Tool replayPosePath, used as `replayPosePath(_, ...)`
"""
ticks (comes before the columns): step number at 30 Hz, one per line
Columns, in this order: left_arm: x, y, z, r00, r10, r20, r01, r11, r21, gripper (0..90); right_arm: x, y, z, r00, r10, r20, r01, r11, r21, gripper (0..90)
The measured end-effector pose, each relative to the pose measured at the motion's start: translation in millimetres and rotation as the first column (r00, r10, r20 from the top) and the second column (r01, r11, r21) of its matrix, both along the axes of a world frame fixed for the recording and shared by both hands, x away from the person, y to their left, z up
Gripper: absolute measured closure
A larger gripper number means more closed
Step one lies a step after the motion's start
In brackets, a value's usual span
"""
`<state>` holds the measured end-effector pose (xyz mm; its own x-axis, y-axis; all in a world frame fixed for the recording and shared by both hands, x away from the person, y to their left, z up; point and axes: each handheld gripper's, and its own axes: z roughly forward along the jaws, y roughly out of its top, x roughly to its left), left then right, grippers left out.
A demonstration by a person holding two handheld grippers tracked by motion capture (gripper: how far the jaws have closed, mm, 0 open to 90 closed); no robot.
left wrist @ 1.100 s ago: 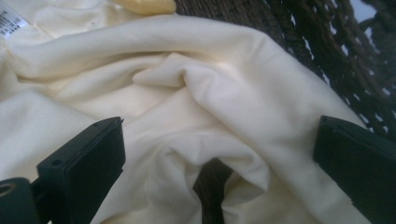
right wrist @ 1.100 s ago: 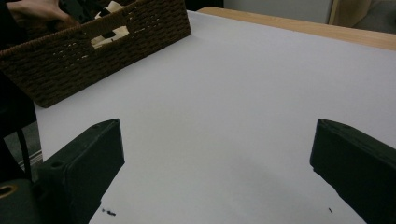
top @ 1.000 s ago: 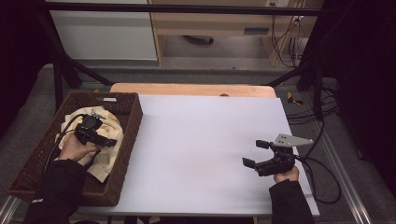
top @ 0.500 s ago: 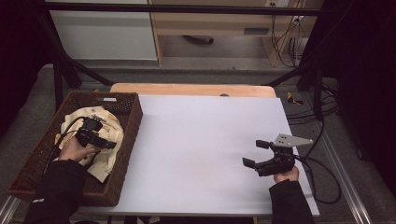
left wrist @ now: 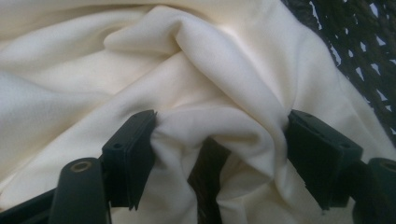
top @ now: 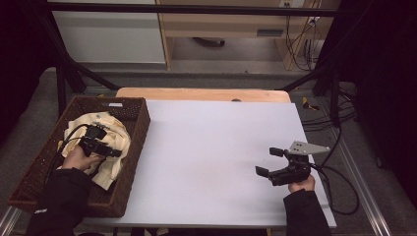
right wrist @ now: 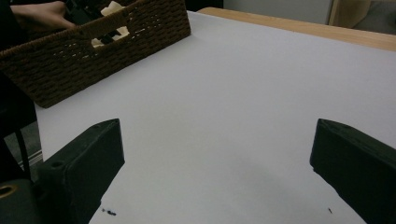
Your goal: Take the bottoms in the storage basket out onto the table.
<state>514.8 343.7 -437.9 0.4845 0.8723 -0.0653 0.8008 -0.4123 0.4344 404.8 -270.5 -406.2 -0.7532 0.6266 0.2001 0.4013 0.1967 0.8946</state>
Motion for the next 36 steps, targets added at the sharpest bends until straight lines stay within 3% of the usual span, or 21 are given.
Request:
replayPosePath(9,-1.1,-1.4,1.9,0.9997,0.003,-0.026,-0.003,0.9999,0.012,47.7,-0.1,-0.5,0.4,1.0,0.001,0.0,-0.001,1.0,0.0,3.5)
replayPosePath(11,-1.2,-1.4,2.2,0.9994,0.003,-0.035,-0.003,0.9999,0.01,56.1,-0.1,-0.4,0.3,1.0,0.0,0.0,0.0,1.0,0.0,3.5)
replayPosePath(16,-1.6,-2.2,3.1,0.9992,0.001,-0.041,-0.001,0.9999,0.017,64.6,0.1,-0.1,0.1,1.0,0.0,0.0,0.0,1.0,-0.001,3.5)
replayPosePath(27,-1.9,-3.6,8.2,0.9984,0.012,-0.055,-0.01,0.9995,0.03,76.4,-0.1,-0.6,0.4,1.0,-0.001,0.001,0.001,1.0,0.001,3.5)
replayPosePath(36,-1.7,-3.3,10.9,0.9969,0.033,-0.071,-0.031,0.9992,0.023,79.2,-0.3,-0.8,0.6,1.0,0.0,0.005,0.0,1.0,0.002,3.5)
